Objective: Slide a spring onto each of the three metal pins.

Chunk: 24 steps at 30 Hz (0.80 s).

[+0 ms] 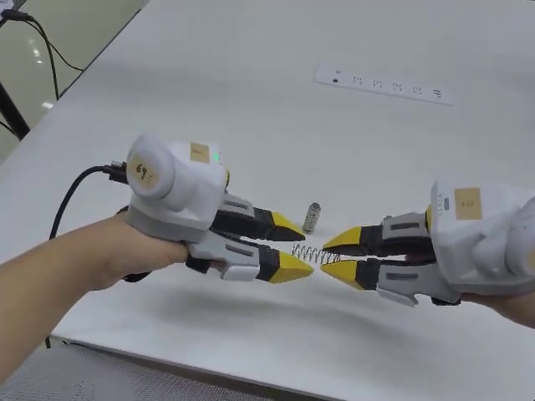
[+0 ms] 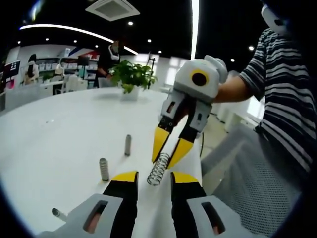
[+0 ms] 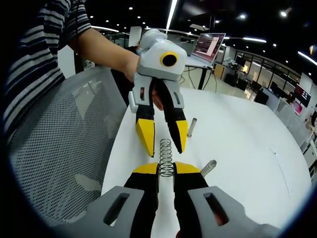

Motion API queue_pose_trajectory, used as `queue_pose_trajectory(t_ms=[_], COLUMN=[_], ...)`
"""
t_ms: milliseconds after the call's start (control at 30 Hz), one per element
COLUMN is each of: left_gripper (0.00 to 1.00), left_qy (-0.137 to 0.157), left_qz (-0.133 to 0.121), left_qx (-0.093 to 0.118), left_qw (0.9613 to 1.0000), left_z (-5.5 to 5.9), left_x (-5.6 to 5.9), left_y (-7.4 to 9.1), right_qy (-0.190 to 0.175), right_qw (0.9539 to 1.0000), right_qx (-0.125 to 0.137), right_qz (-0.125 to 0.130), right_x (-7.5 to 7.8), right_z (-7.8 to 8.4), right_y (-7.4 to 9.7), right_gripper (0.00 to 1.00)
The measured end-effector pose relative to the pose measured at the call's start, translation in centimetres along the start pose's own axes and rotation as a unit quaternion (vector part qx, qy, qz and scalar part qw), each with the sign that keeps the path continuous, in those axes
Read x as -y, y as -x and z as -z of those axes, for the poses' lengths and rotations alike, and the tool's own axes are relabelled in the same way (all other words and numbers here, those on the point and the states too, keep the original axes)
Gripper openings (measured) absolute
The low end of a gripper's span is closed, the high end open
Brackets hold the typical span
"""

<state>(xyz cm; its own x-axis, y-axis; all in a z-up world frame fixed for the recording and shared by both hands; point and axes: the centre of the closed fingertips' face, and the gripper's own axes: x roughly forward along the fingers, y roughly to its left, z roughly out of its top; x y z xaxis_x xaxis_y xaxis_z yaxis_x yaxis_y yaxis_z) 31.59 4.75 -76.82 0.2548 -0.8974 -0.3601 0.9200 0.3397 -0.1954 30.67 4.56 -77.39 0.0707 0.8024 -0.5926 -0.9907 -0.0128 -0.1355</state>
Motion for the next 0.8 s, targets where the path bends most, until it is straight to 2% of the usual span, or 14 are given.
queue_pose_trajectory(t_ms=[233,533,800], left_gripper=[0.06,0.04,0.04], left_qy=[-0.011,-0.029,-0.027], left_qz=[0.01,0.022,0.029], left_qx=[0.001,0.002,0.003], left_qw=[0.9999,0.9993,0.9992], left_z=[-0.17,-0.33,-0.44], left_x=[0.17,0.51,0.77], left_y=[-0.1,-0.19,0.11], right_qy=[0.0,-0.007,-0.024], right_qw=[1.0,0.9999,0.9996], right_qx=[0.006,0.006,0.014], right_qz=[-0.004,-0.003,0.0], right_x=[-0.06,-0.08,-0.07], right_z=[-0.44,-0.4,-0.36], right_y=[0.06,0.18,0.49], right_gripper=[0.07,0.07,0.09])
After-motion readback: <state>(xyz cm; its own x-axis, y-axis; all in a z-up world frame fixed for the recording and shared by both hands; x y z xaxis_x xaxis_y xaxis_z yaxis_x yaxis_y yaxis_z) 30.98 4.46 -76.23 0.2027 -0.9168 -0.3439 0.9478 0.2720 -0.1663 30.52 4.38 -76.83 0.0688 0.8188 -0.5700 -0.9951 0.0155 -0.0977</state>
